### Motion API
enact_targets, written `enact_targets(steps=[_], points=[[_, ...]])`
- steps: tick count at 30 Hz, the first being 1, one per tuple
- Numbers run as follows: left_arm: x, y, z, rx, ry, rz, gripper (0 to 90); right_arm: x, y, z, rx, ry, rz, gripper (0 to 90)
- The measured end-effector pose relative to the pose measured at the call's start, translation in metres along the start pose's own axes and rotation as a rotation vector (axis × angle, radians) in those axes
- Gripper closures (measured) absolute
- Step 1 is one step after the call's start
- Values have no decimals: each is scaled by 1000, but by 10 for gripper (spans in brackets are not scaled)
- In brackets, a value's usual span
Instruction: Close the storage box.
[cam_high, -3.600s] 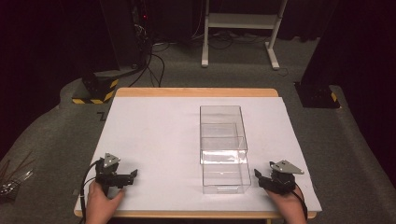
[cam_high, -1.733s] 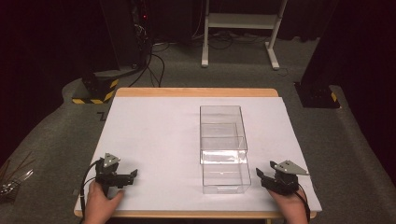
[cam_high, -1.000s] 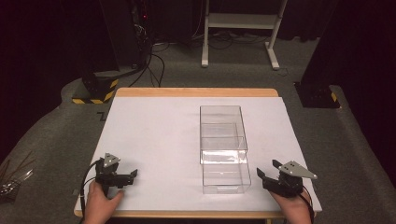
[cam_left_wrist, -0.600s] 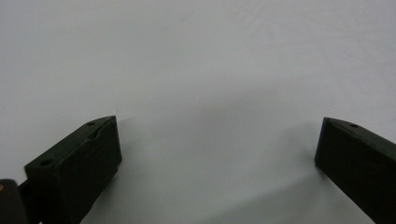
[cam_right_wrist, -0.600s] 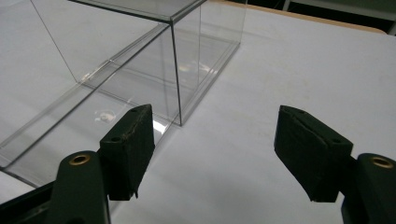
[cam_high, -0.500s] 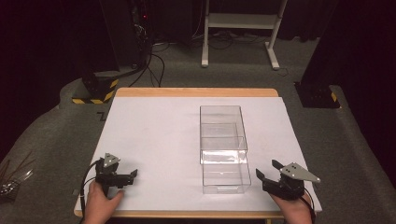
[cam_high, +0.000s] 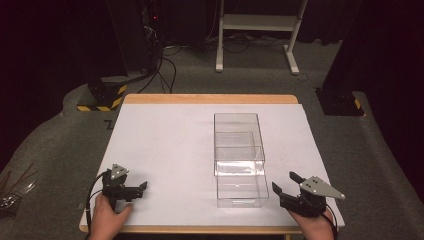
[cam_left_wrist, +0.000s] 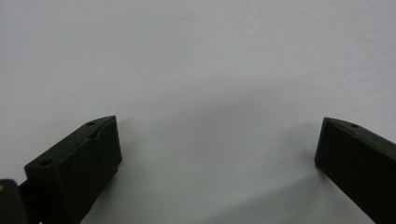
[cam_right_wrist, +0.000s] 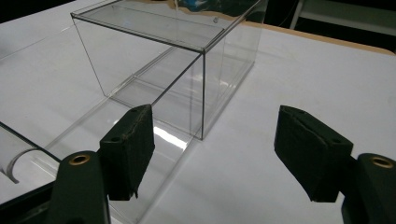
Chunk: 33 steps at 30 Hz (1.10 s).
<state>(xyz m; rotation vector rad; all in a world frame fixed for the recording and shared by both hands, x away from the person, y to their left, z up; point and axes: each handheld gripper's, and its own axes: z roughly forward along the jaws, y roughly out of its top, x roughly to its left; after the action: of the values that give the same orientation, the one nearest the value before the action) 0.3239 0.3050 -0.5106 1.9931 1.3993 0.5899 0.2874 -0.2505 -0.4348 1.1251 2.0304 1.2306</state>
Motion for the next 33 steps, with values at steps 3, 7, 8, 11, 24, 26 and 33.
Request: enact_targets(steps=[3, 7, 8, 11, 24, 26, 33], points=[[0, 0, 0, 0, 0, 0, 6, 1, 1, -2, -6, 5, -1, 291], [0, 0, 0, 0, 0, 0, 6, 4, 2, -4, -14, 14, -1, 291], [0, 0, 0, 0, 0, 0, 6, 4, 2, -4, -14, 14, -1, 291], [0, 0, 0, 0, 0, 0, 6, 7, 4, -7, -23, 23, -4, 291], [0, 0, 0, -1, 1, 1, 6, 14, 5, -10, -33, 50, -8, 290], [0, 0, 0, -1, 1, 1, 6, 17, 6, -11, -37, 57, -8, 290], [0, 0, 0, -1, 1, 1, 6, 21, 5, -14, -47, 69, -15, 289]])
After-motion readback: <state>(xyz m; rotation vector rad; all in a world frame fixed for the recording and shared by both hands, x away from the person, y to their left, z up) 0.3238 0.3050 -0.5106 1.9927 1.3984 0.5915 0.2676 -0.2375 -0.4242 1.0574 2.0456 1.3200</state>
